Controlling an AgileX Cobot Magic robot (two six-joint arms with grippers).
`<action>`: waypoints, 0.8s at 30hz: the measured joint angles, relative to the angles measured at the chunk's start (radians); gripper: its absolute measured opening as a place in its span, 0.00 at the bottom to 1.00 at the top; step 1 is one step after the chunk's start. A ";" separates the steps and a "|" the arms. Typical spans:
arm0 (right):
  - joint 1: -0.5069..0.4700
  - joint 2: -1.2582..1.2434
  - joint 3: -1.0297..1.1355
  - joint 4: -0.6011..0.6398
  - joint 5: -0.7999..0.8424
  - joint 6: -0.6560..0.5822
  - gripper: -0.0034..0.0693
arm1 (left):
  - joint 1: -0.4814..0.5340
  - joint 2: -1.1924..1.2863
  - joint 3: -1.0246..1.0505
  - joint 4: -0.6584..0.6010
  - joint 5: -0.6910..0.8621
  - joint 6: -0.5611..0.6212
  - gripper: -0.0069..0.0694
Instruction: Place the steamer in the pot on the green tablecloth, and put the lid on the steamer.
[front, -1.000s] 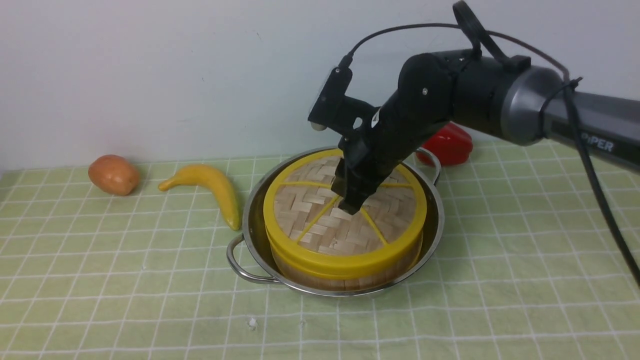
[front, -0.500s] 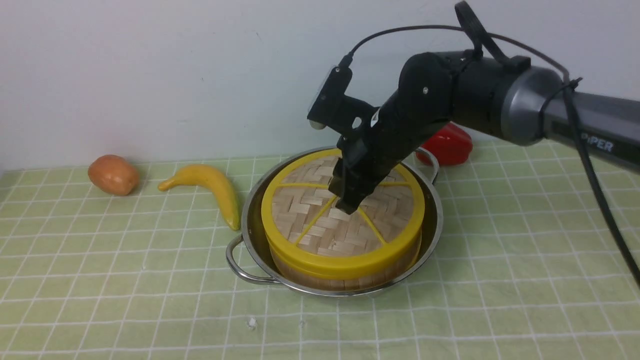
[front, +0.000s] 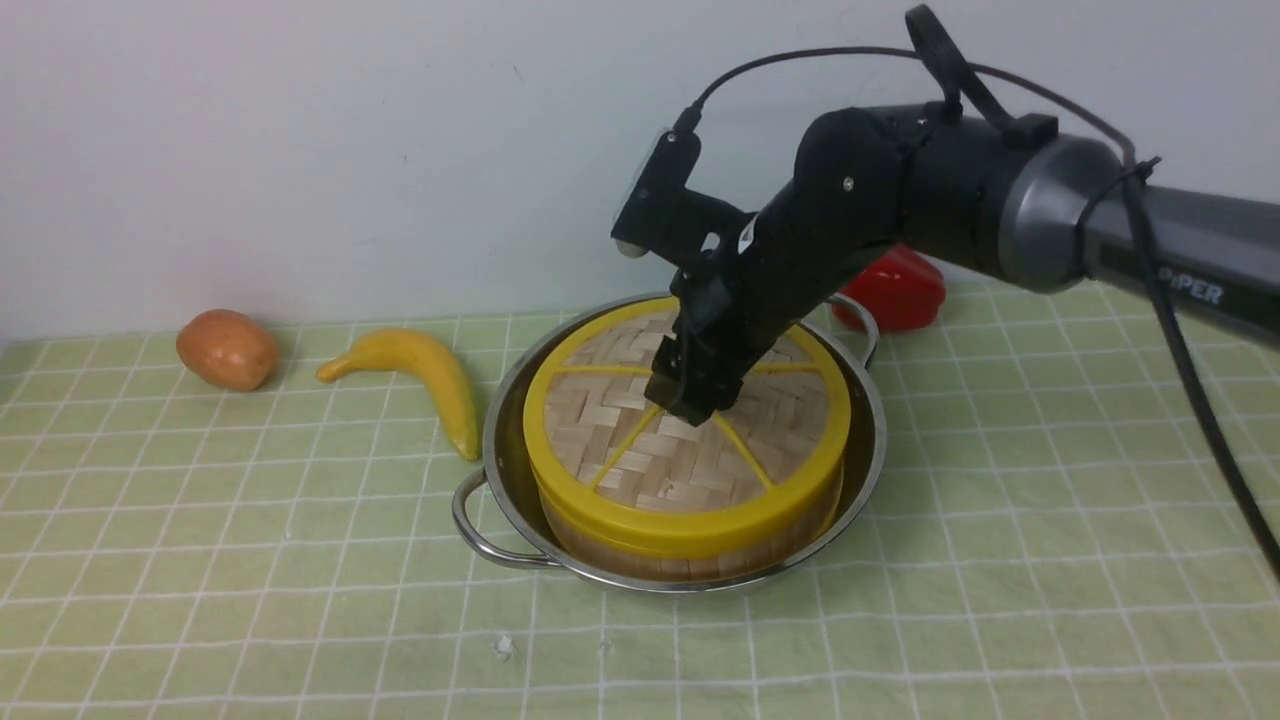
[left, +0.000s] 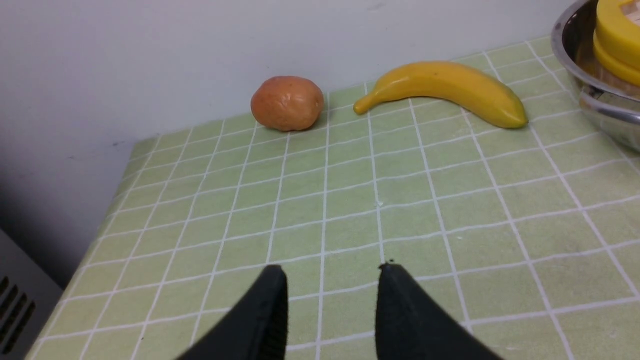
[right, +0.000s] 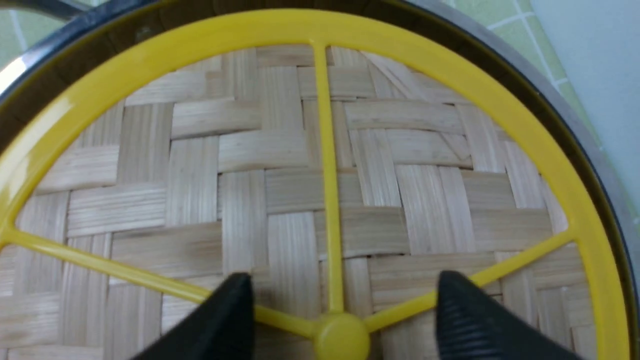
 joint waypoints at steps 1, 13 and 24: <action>0.000 -0.011 -0.019 -0.020 0.003 0.017 0.84 | 0.000 0.000 0.000 0.000 0.000 0.000 0.41; -0.012 -0.207 -0.128 -0.076 0.009 0.332 0.52 | 0.000 0.000 0.000 0.000 0.000 0.000 0.41; -0.017 -0.286 -0.128 0.061 0.114 0.510 0.03 | 0.000 0.000 0.000 0.000 0.000 -0.001 0.41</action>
